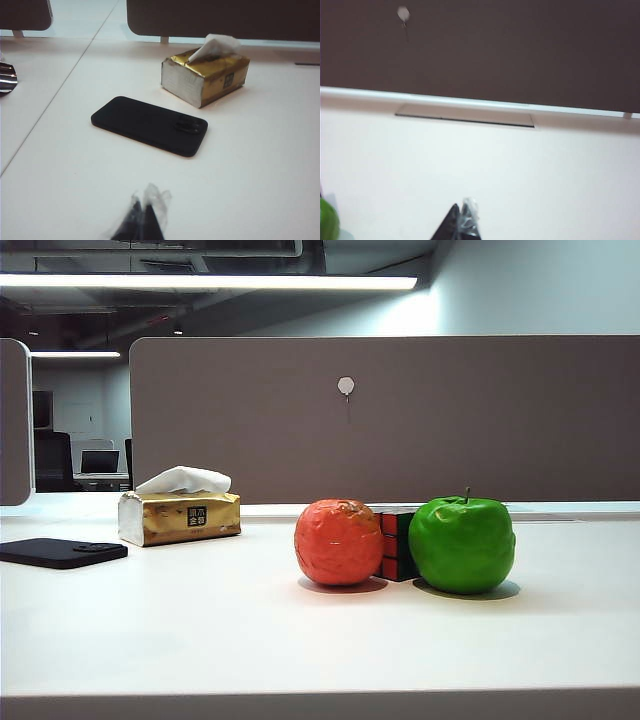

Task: Move all the fruits on the tabletop near the face of the Rubik's cube that has the color most similar to each fruit.

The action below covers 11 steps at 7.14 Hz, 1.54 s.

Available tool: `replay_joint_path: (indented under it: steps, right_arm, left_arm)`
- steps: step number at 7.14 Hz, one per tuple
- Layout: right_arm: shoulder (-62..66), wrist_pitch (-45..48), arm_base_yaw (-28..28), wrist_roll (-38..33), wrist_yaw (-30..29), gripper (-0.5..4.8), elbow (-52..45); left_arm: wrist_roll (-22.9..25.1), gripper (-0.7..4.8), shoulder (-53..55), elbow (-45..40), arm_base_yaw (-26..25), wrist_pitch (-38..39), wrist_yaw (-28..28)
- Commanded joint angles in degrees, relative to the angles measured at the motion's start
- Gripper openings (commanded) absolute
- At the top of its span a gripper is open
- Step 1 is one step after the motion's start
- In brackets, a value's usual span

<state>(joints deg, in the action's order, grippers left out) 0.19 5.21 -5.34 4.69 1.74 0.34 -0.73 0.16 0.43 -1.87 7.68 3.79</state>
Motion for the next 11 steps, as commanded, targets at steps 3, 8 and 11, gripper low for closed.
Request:
replay_joint_path:
  steps: [3, 8, 11]
  right_arm:
    - [-0.1, 0.6, 0.0, 1.6, 0.3, 0.0, -0.1]
    - [0.0, 0.5, 0.1, 4.2, 4.8, 0.0, -0.1]
    - [0.0, -0.7, 0.1, 2.3, 2.7, -0.01, -0.1]
  left_arm:
    - [1.4, -0.05, 0.0, 0.2, 0.0, -0.1, -0.1]
    - [1.2, -0.05, 0.0, 0.2, 0.0, -0.3, -0.1]
    - [1.2, -0.05, 0.0, 0.2, 0.0, -0.9, 0.1]
